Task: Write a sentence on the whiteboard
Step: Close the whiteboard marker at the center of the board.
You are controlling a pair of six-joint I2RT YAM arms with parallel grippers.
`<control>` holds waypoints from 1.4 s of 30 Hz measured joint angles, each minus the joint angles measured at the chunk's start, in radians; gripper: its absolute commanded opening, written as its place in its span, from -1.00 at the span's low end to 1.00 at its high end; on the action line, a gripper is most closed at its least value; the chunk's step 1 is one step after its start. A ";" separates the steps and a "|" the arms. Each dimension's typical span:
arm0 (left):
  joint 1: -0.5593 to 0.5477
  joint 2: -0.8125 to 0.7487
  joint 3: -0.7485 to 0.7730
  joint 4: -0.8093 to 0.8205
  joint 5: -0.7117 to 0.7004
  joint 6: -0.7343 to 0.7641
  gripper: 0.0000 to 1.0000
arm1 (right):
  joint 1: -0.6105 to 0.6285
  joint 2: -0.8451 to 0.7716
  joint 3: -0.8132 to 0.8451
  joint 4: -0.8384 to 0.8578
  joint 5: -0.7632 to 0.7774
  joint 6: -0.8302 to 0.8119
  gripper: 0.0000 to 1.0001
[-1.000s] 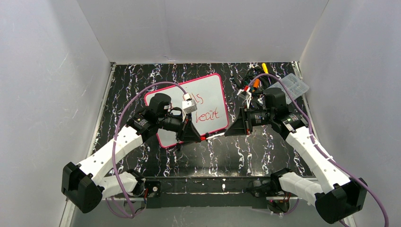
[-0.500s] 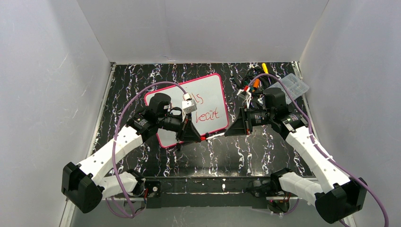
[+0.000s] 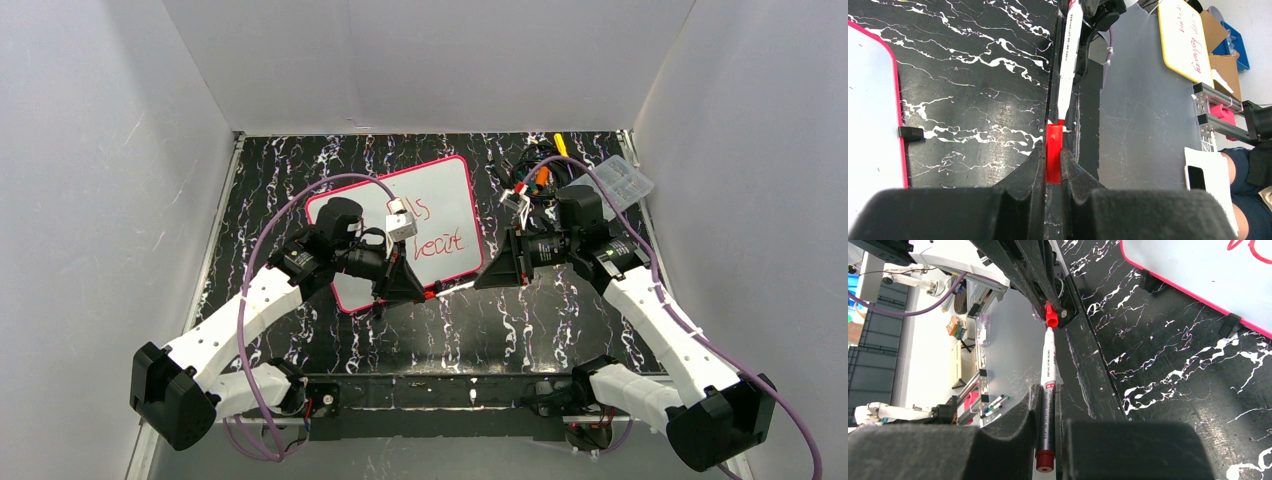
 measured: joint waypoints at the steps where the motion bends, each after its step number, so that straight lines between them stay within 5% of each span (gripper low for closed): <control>1: 0.000 0.000 0.000 -0.002 0.000 0.000 -1.00 | 0.001 0.001 0.000 0.000 0.000 0.000 -0.97; 42: -0.012 -0.034 0.000 -0.033 0.000 0.056 -1.00 | 0.008 -0.021 0.000 -0.031 0.035 -0.026 -0.97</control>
